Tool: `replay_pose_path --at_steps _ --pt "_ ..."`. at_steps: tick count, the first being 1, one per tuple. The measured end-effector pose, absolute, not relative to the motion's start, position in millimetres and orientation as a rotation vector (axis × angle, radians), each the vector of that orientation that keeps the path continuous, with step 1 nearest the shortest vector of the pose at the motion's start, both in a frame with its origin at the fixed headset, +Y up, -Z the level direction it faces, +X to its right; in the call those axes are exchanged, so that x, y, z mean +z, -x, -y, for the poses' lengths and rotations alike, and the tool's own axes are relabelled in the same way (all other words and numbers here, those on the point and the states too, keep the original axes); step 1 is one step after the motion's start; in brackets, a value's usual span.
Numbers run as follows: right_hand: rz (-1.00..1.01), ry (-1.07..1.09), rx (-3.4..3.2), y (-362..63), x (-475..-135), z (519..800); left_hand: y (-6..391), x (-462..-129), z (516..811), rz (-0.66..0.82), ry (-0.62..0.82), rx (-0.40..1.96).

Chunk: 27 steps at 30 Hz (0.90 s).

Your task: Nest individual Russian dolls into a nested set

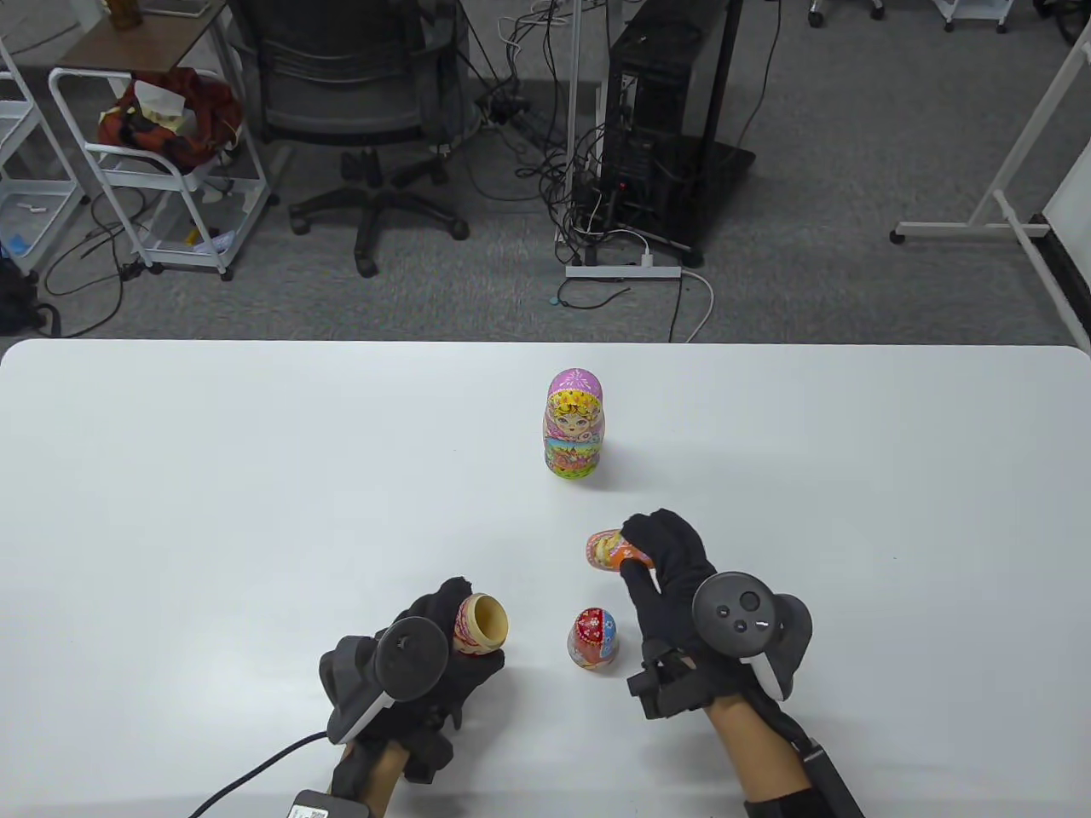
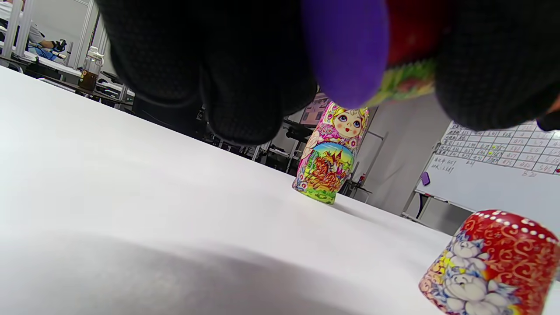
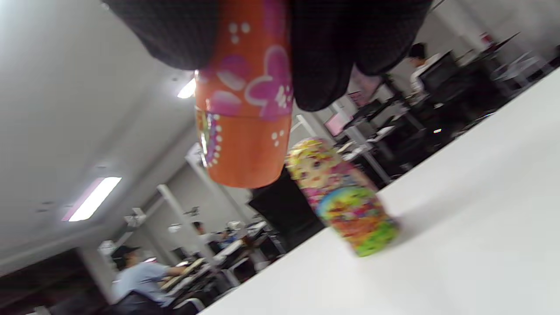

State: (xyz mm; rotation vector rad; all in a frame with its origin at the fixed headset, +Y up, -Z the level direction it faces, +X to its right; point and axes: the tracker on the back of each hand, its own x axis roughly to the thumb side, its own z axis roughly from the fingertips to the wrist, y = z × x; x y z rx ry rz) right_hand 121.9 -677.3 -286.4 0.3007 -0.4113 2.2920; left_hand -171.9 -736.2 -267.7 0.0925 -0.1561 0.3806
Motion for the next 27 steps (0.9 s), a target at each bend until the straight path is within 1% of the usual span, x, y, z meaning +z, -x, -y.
replay_pose_path --at_steps 4,8,15,19,27 --pt "0.354 -0.482 2.28 -96 -274 674 171 -266 733 0.161 -0.118 0.432" --pt "0.312 -0.567 2.307 -80 -268 677 169 -264 730 0.169 -0.129 0.464" --pt "0.293 -0.578 2.318 -77 -268 679 168 -264 730 0.182 -0.131 0.46" --pt "0.298 -0.598 2.311 -74 -266 678 164 -262 728 0.204 -0.146 0.405" --pt "0.283 -0.636 2.335 -67 -263 681 161 -262 730 0.227 -0.127 0.351"
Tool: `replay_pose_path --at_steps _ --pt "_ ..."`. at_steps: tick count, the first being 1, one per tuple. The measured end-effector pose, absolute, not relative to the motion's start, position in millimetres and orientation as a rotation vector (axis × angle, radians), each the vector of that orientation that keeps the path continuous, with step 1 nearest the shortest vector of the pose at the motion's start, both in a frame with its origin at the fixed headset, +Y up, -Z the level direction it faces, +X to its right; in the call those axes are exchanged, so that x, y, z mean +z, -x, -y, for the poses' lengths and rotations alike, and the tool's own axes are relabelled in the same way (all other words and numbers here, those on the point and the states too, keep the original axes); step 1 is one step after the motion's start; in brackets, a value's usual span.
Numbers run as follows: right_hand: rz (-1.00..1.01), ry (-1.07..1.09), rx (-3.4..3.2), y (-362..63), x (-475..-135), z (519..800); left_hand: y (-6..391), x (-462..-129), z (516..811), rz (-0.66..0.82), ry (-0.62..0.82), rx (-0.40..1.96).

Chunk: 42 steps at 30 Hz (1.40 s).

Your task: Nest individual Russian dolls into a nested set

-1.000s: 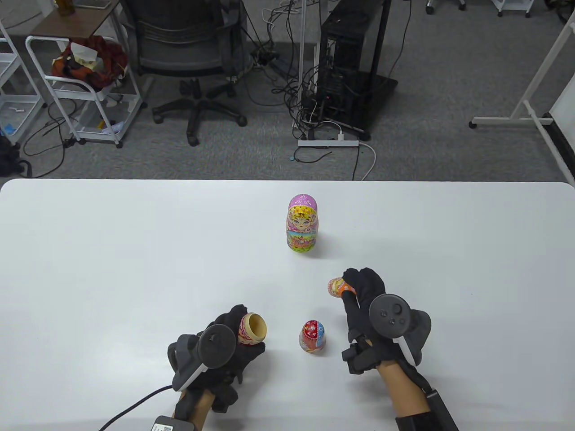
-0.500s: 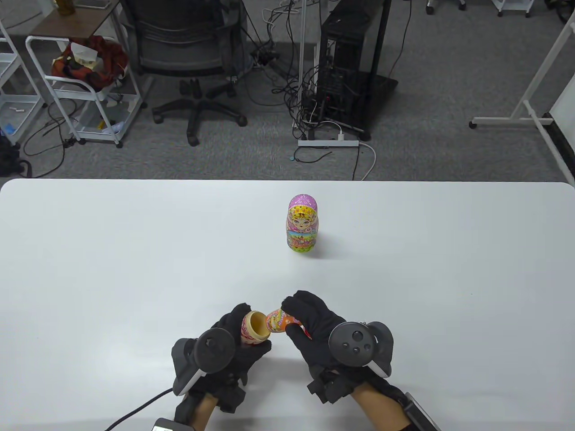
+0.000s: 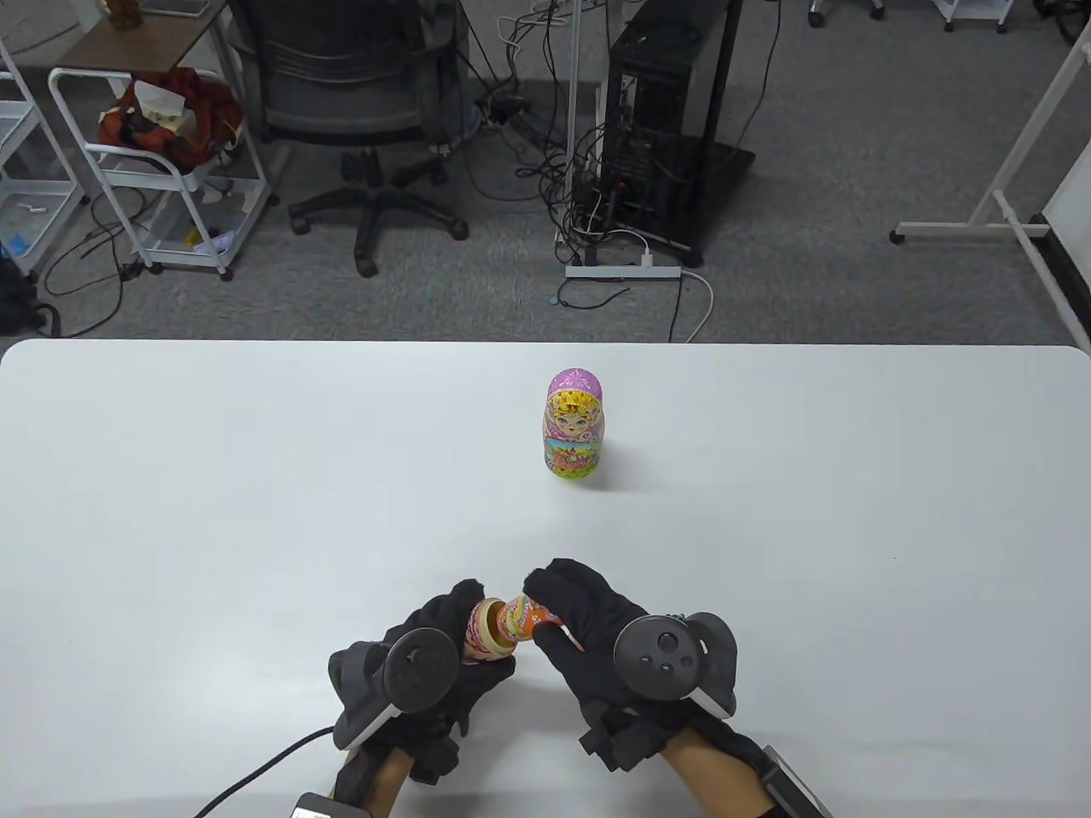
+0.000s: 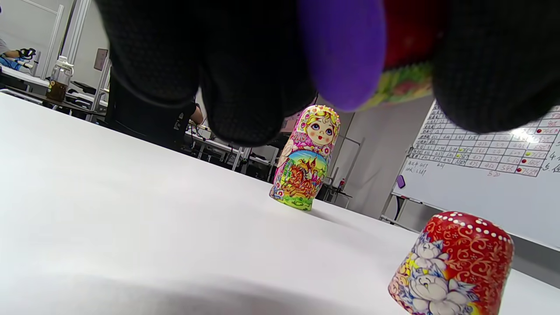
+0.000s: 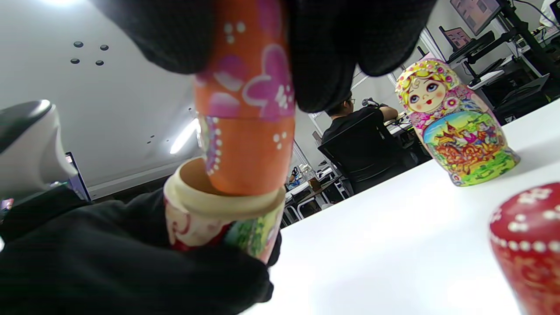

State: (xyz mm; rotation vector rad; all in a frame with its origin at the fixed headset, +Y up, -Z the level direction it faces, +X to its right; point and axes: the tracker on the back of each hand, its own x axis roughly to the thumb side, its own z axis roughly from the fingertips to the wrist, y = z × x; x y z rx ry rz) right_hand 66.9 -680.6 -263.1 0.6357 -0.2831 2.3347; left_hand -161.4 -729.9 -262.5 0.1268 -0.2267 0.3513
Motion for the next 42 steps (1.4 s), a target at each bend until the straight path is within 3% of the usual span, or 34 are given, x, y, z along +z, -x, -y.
replay_pose_path --at_steps 4,10,19,25,27,34,42 --pt "0.285 -0.658 2.349 -63 -261 682 159 -263 729 0.233 -0.129 0.327" --pt "0.237 -0.714 2.36 -51 -258 688 155 -262 729 0.302 -0.078 0.471" --pt "0.276 -0.821 2.399 -50 -250 677 170 -264 729 0.241 -0.076 0.611" --pt "0.368 -0.641 2.769 -58 -262 691 185 -267 732 0.14 -0.111 0.648" --pt "0.314 -0.55 2.913 -61 -271 705 188 -268 733 0.122 -0.113 0.644" --pt "-0.233 -0.328 2.998 -80 -299 760 194 -270 738 0.082 -0.101 0.63" --pt "-0.228 -0.302 2.914 -79 -302 763 193 -271 738 0.085 -0.095 0.602"
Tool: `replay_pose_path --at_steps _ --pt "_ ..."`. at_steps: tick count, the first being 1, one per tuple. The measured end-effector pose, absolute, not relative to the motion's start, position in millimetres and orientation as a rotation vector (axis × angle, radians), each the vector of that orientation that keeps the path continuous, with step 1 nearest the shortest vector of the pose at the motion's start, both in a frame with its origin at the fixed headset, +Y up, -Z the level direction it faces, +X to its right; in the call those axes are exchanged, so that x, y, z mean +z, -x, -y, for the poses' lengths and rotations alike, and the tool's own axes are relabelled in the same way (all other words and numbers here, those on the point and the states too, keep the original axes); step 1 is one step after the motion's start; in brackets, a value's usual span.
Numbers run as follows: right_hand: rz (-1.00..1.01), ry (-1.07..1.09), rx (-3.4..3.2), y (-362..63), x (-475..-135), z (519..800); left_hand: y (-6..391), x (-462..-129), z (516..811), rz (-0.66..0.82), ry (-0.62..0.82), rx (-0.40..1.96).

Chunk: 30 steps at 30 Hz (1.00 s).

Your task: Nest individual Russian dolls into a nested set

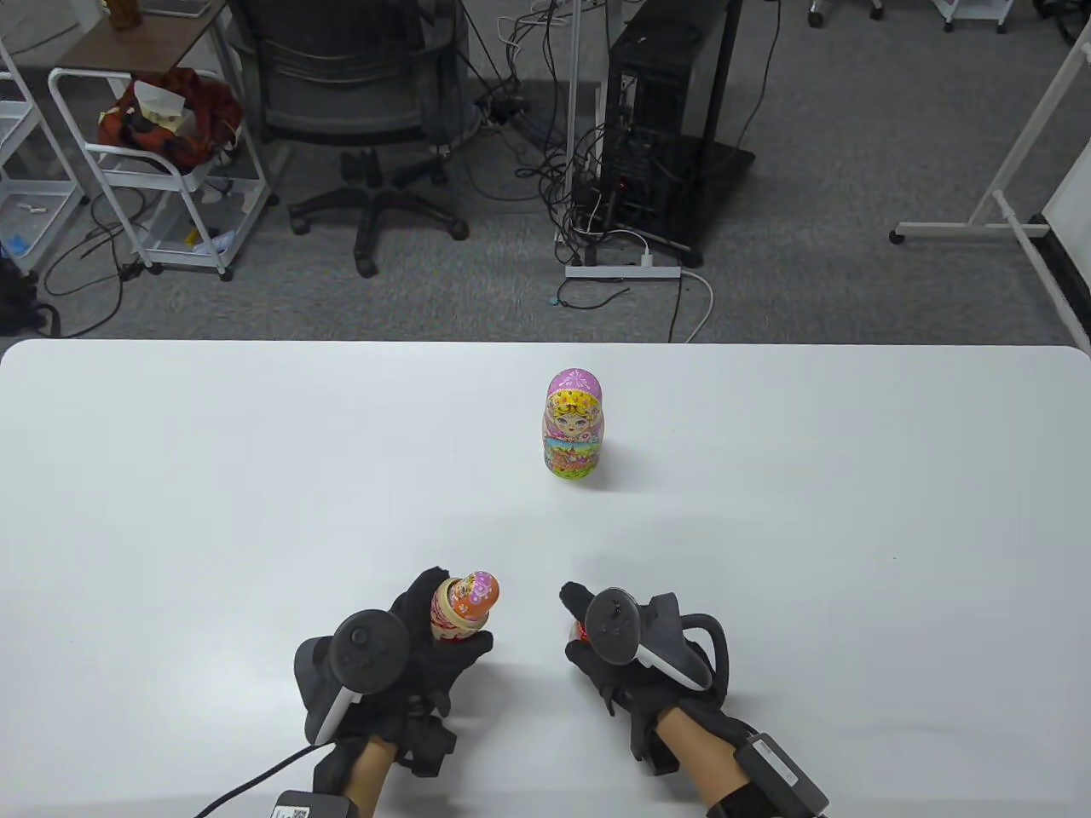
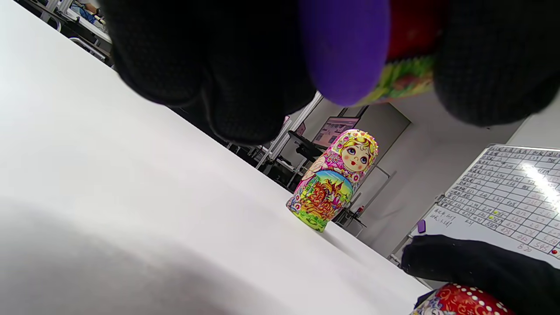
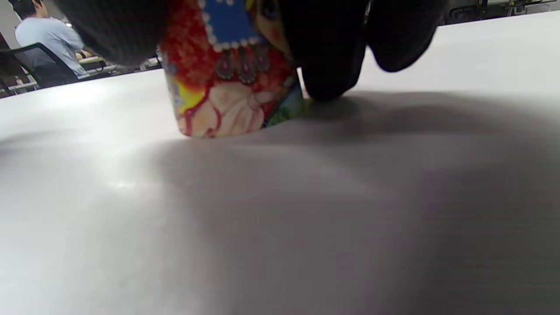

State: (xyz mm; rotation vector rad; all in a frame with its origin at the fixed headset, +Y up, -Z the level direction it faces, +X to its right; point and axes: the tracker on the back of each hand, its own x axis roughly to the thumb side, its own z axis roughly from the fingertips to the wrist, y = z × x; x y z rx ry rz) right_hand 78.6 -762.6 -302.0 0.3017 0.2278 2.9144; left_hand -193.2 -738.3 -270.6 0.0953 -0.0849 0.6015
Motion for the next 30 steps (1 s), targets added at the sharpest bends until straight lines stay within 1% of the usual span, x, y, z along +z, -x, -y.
replay_pose_path --at_steps 3,8,11,12,18,24,30 --pt "-0.188 -0.306 2.879 -78 -302 758 193 -271 739 0.089 -0.095 0.596" --pt "-0.083 -0.332 2.611 -88 -300 738 190 -272 738 0.097 -0.086 0.56" --pt "-0.055 -0.4 2.388 -96 -298 726 189 -273 739 0.1 -0.079 0.537" --pt "-0.006 -0.425 2.304 -99 -297 720 188 -273 740 0.1 -0.075 0.536" --pt "0.107 -0.521 2.131 -104 -290 698 183 -272 741 0.131 -0.057 0.51" --pt "0.08 -0.618 2.104 -97 -286 693 170 -269 737 0.206 -0.055 0.464" --pt "0.053 -0.655 2.13 -88 -283 696 163 -266 734 0.25 -0.059 0.453"
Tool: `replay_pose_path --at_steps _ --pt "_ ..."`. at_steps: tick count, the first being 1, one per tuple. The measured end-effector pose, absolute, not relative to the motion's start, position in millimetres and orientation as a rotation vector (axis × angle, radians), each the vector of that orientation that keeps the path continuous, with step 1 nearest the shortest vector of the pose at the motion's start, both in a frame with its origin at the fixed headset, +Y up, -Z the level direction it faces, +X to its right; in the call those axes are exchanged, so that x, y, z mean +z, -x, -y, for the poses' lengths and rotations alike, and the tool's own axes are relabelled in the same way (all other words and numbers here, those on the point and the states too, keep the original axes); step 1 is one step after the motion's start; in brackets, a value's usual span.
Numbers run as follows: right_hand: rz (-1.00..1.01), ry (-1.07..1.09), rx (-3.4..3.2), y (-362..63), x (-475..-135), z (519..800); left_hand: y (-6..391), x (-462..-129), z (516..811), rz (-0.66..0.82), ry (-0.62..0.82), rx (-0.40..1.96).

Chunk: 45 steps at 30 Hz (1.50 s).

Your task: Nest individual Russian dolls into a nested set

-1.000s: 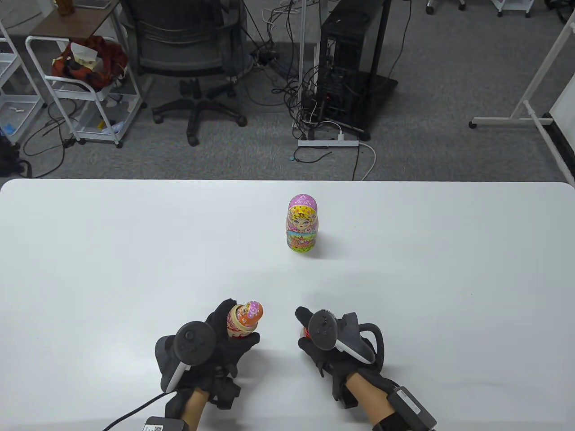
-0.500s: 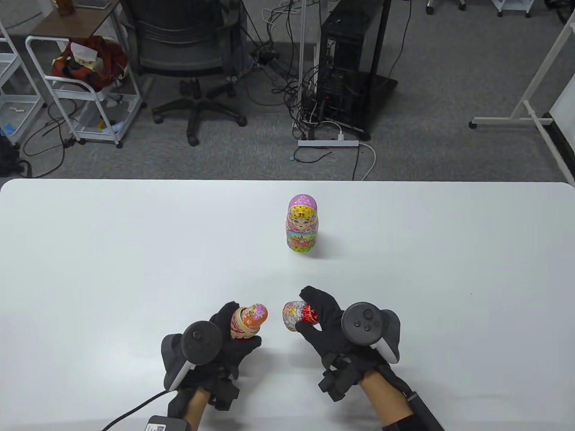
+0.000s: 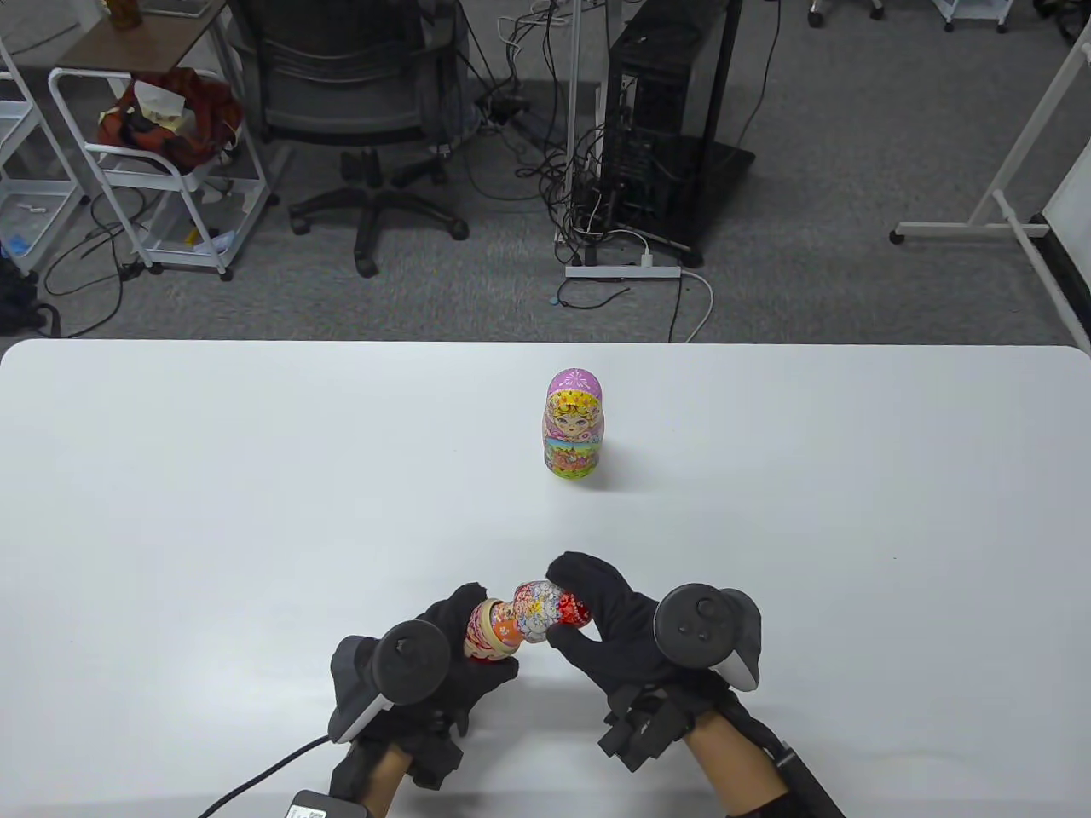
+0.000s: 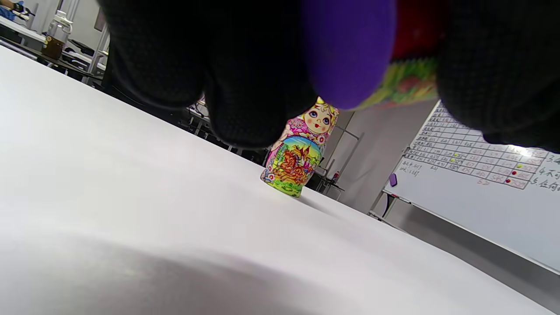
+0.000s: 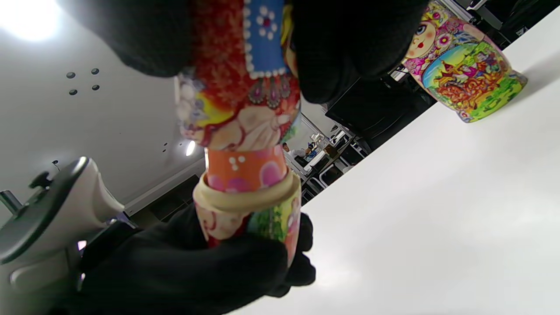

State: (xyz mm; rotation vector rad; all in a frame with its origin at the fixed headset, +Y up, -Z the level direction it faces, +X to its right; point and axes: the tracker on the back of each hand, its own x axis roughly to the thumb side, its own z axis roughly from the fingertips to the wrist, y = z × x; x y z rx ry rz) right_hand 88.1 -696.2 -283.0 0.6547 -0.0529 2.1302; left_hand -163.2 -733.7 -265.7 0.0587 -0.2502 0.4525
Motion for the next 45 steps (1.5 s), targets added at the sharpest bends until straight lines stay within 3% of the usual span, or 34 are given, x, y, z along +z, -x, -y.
replay_pose_path --at_steps 11,34,45 --pt "0.017 -0.721 2.189 -77 -278 699 156 -263 731 0.294 -0.051 0.418" --pt "0.064 -0.589 2.15 -77 -278 702 150 -252 718 0.319 -0.205 0.315" --pt "0.178 -0.659 2.245 -67 -268 699 150 -254 720 0.335 -0.145 0.384"
